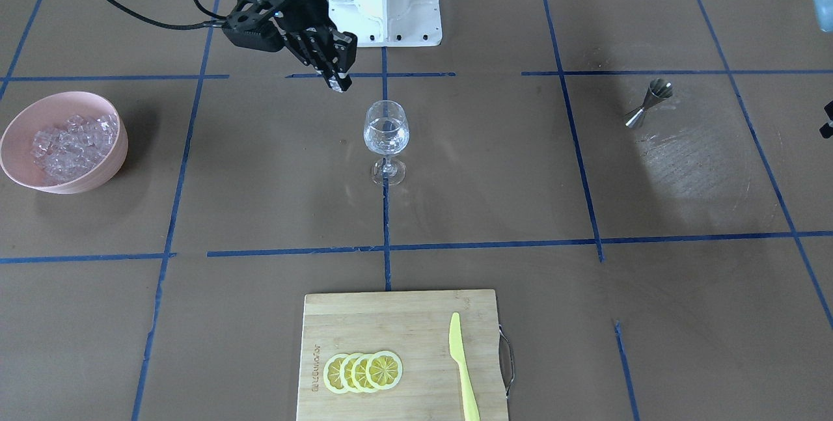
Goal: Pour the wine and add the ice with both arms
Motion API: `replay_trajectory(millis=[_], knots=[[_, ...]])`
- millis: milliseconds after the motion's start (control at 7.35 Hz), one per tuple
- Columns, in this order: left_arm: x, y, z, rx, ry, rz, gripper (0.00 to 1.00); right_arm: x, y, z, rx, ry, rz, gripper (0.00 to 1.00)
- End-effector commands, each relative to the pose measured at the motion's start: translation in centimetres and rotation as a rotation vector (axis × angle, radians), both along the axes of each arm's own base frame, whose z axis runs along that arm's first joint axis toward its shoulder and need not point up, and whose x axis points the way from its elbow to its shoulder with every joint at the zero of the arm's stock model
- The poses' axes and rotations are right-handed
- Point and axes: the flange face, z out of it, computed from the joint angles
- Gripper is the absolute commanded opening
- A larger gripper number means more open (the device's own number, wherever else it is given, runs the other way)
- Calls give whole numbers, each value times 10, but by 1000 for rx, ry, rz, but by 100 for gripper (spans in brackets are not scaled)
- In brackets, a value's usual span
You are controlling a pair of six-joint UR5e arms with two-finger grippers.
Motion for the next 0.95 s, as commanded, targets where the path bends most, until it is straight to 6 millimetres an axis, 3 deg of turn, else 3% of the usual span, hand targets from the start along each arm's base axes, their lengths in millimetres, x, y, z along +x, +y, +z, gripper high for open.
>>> replay_trajectory(millis=[0, 408, 680, 816], knots=[[-3, -2, 2, -40, -8, 33, 100, -23, -7, -30, -12, -20, 31, 0], [-4, 4, 5, -55, -7, 33, 100, -57, -31, -43, -5, 16, 73, 0], [-4, 4, 6, -55, -7, 33, 100, -59, -33, -44, -5, 21, 73, 0], [-4, 5, 7, -58, -7, 35, 100, -55, -31, -44, -1, 17, 72, 22]])
